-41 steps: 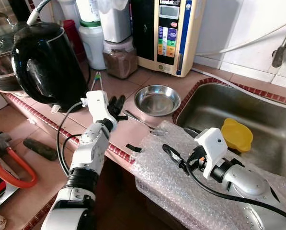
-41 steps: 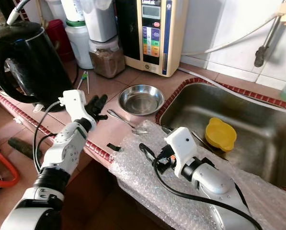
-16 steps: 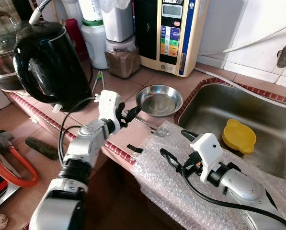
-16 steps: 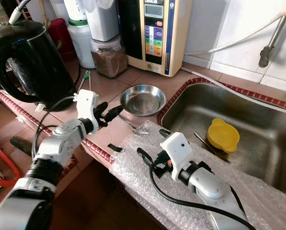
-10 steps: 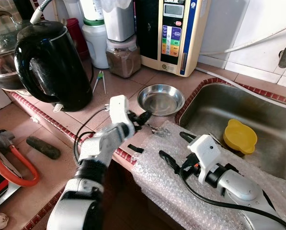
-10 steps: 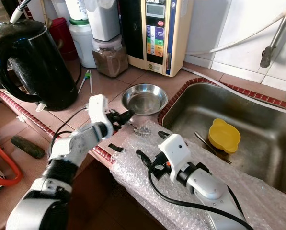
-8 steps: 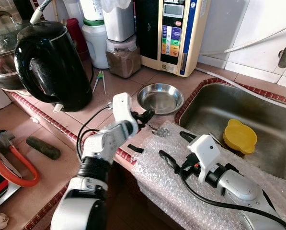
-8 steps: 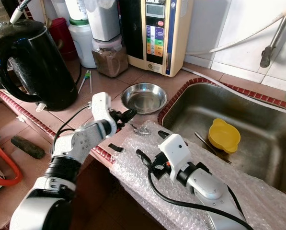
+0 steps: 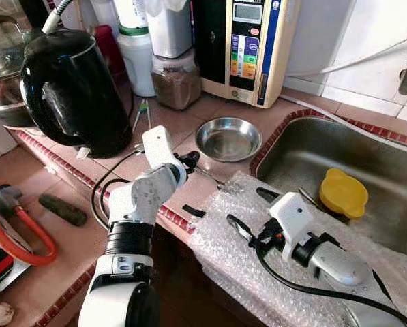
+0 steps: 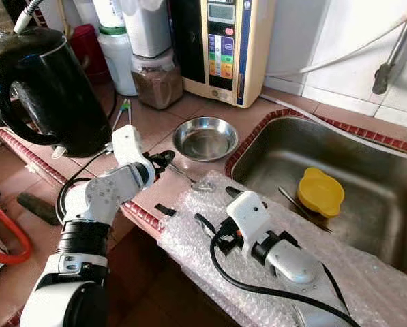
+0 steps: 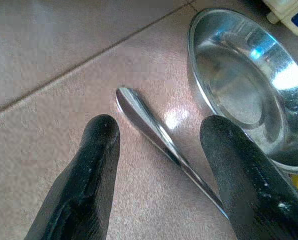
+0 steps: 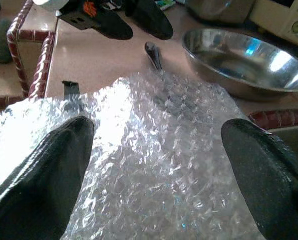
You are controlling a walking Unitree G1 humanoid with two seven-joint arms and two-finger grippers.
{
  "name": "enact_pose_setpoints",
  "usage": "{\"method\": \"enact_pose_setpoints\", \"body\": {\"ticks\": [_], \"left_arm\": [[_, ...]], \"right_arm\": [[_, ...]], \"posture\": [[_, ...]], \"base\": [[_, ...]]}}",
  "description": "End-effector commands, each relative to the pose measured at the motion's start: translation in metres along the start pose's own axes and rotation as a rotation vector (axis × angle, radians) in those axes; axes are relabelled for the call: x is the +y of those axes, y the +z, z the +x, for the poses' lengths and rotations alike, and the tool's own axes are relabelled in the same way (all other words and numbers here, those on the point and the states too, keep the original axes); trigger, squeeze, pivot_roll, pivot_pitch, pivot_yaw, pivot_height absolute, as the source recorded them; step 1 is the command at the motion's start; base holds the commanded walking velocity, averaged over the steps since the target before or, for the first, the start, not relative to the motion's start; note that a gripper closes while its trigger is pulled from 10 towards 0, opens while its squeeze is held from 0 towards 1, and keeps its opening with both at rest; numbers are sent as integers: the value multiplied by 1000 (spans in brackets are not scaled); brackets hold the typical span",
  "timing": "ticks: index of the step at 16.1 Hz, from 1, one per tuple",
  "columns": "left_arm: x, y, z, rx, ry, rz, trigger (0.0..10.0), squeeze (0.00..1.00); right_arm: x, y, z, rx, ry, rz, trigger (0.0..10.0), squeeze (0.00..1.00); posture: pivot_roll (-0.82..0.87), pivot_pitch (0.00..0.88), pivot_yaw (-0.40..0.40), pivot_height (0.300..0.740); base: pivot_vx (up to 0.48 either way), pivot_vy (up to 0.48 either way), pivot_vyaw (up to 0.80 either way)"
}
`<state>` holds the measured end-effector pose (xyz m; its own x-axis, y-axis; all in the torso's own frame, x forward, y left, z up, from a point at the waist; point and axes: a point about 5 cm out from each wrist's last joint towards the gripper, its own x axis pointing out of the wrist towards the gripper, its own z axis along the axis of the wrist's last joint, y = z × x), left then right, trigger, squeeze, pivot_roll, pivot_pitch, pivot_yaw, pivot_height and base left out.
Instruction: Kitchen organization
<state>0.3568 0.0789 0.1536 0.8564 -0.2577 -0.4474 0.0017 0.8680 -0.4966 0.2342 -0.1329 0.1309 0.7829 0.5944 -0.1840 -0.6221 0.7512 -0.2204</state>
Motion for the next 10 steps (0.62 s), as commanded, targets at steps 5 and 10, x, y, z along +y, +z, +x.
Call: {"method": "enact_pose_setpoints", "body": {"ticks": [5, 10], "left_arm": [[-22, -5, 3, 32, -51, -86, 10000, 1000], [-37, -6, 10, 63, -68, -97, 10000, 0]], "right_arm": [[5, 2, 5, -13, 22, -19, 10000, 176], [7, 1, 3, -7, 19, -23, 10000, 176]], "posture": [[-199, 42, 123, 740], [-212, 43, 128, 740]], "base": [[0, 0, 0], [0, 0, 0]]}}
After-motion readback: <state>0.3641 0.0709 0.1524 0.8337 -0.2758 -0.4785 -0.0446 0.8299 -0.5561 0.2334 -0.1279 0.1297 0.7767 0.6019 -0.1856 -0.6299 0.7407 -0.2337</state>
